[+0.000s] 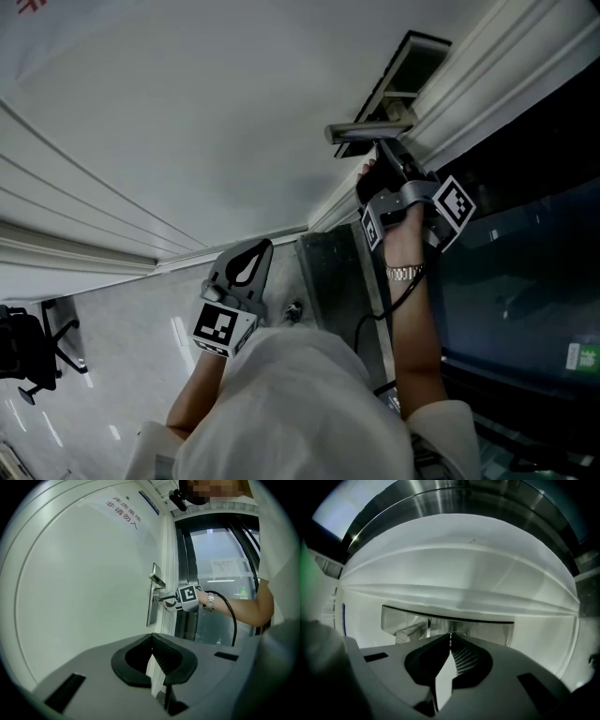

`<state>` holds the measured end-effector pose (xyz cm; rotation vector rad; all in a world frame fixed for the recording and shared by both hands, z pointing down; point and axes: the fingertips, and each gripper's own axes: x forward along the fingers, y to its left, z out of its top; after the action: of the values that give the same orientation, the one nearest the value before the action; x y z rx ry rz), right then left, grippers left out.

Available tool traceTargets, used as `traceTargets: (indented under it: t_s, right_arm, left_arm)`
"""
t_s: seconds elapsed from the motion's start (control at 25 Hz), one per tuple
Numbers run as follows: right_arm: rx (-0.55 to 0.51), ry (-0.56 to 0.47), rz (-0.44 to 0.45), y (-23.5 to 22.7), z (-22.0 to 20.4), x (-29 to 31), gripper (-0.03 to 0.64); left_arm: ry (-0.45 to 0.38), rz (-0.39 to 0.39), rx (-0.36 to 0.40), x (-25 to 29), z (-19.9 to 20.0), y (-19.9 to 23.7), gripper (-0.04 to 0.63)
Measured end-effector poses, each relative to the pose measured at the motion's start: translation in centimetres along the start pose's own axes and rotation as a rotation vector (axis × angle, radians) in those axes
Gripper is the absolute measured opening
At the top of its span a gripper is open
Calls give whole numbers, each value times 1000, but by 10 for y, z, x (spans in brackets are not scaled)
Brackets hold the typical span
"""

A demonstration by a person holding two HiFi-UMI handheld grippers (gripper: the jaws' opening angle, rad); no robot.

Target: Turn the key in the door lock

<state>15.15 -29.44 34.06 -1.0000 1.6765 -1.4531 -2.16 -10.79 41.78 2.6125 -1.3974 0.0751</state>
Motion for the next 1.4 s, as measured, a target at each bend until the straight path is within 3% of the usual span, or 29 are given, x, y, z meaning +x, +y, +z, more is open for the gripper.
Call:
traceTargets:
  t_s: [0.12,0.28,0.36,0.52,0.76,0.88,0.92,1.0,1.12,1.24,1.4]
  right_arm:
    - [-254,21,-60,7,0,0,11]
    - [-894,39,-180,17,-6,2,11]
    - [-1133,43,-227,19,-11,3,11]
    - [-1455,78,-297,20,-17,4,11]
    - [-2093,50,-452,20,-29,6,11]
    - [-2271,34,-479,19,-33,4,12]
    - [-2268,27,-459,21,-36,1,12]
    - [-2151,14,-391,26,-43,-8,38]
    - [-1826,-1,-308,33,-45,-22,64]
    - [-1352,39,-196,35,-42,-30,64]
    - [-583,57,-97,21,-25,-33,64]
  left_arm:
    - [2,-1,0,2,0,2,6]
    - [4,-10,3,5,-2,0,6]
    - [-1,-21,7,8,2,-3,6]
    - [-2,-38,11,10,3,-8,6]
    - [-2,-59,8,12,3,-15,6]
    - [-4,-63,8,12,4,-17,6]
    - [-3,-61,8,11,3,-17,6]
    - [1,-57,7,10,1,-16,6]
    - [4,-51,4,10,-1,-13,6]
    - [5,-53,2,11,-2,-13,6]
    - [-3,-56,2,9,0,-16,6]
